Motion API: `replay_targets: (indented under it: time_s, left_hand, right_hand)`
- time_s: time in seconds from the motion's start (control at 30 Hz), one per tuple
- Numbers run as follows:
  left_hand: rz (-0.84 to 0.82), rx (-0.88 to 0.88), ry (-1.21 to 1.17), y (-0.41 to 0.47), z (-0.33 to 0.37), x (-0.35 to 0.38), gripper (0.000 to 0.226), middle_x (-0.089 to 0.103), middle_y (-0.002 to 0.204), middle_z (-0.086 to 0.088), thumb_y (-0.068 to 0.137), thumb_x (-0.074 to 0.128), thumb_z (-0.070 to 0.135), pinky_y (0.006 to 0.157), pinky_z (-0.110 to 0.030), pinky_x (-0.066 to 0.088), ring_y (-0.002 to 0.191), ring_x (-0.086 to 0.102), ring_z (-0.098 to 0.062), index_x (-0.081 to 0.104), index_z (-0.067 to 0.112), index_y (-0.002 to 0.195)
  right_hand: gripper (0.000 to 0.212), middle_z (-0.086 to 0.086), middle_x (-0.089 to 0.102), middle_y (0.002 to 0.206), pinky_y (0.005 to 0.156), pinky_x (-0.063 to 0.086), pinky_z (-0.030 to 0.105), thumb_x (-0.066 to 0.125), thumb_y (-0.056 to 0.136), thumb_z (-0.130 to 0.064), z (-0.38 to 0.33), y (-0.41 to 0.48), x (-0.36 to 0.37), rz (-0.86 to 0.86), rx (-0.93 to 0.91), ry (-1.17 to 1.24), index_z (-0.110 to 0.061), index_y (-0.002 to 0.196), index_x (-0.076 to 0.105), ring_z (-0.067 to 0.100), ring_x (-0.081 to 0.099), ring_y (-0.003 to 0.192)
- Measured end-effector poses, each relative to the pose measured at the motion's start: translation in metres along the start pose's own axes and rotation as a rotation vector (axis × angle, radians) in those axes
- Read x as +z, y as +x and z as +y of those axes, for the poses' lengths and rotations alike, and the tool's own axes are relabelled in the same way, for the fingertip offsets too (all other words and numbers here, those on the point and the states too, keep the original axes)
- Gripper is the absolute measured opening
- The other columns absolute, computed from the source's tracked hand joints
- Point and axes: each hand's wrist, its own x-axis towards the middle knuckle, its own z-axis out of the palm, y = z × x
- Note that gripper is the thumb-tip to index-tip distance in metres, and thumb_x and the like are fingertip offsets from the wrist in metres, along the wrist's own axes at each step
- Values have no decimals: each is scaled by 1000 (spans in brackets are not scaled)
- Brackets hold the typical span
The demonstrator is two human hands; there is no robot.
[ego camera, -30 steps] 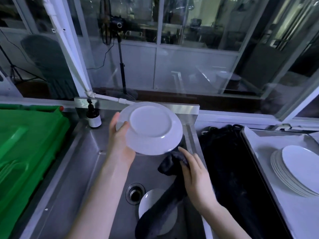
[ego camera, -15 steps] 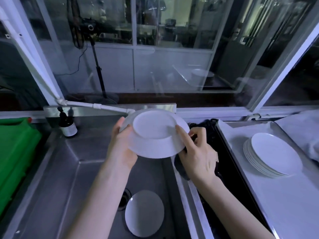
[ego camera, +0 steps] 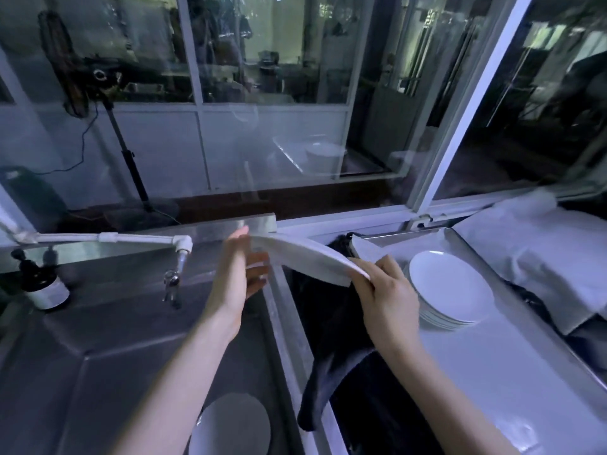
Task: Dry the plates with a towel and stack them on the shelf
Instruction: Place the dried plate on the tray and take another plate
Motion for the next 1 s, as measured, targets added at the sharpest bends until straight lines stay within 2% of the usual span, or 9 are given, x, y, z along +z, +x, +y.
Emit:
replay_targets:
  time_s: [0.03,0.13,0.27,0.37,0.47,0.57,0.73,0.9,1.0]
  left_hand:
    - [-24,43,86,1,-7,7,20,75,88,16,92,52,55,97,-53,51,85,70,-7,70,55,83]
    - [-93,117,181,2,-29,34,18,68,107,20,93,60,43,99,-44,50,103,63,-2,62,60,99]
    - [-79,149,258,13,-54,81,60,67,86,15,97,59,2,86,-48,59,80,66,-5,59,60,85]
    - [-91,176,297,16,-65,118,51,68,79,24,96,60,5,73,-46,64,69,65,3,63,54,82]
    - [-117,148,344,12,-77,154,40,72,87,16,96,62,11,79,-51,61,83,69,-8,66,50,87]
    - [-115,59,346,9,-91,185,26,73,102,-1,95,64,12,84,-55,59,98,69,-26,67,37,96]
    - [-97,-35,381,11,-114,229,29,71,98,-1,92,63,10,82,-51,61,90,69,-26,64,38,83]
    - [-101,-89,474,22,-137,264,26,71,101,-6,87,62,10,85,-56,59,93,69,-33,63,36,83]
    - [-122,-120,540,31,-153,278,25,71,107,-5,90,60,10,89,-55,57,99,68,-33,63,35,88]
  right_hand:
    - [8,-8,42,76,57,41,31,61,94,-29,11,1,-7,8,34,63,-35,93,66,10,50,64]
    - [34,-4,40,67,59,37,33,66,91,-29,43,6,-26,-1,158,151,-16,62,55,15,46,60]
    - [49,2,40,62,56,31,30,70,88,-28,80,9,-57,0,333,250,-16,50,42,18,40,56]
    - [44,2,38,56,52,30,27,72,85,-26,108,10,-84,34,383,272,-7,58,43,12,35,54]
    - [19,-10,52,60,53,39,13,73,80,-21,128,9,-113,102,361,286,-37,81,63,6,49,55]
    - [51,-17,67,74,63,42,6,73,78,-21,151,7,-136,108,344,281,-53,113,55,2,62,70]
    - [72,-19,69,88,71,43,9,73,80,-19,204,7,-153,56,328,244,-66,127,43,0,59,76]
    - [88,-3,57,70,75,46,24,69,77,-17,259,24,-142,-104,414,149,-52,146,27,9,58,73]
    - [89,-3,52,62,60,40,12,67,76,-15,289,36,-131,-168,487,153,-54,144,24,6,49,59]
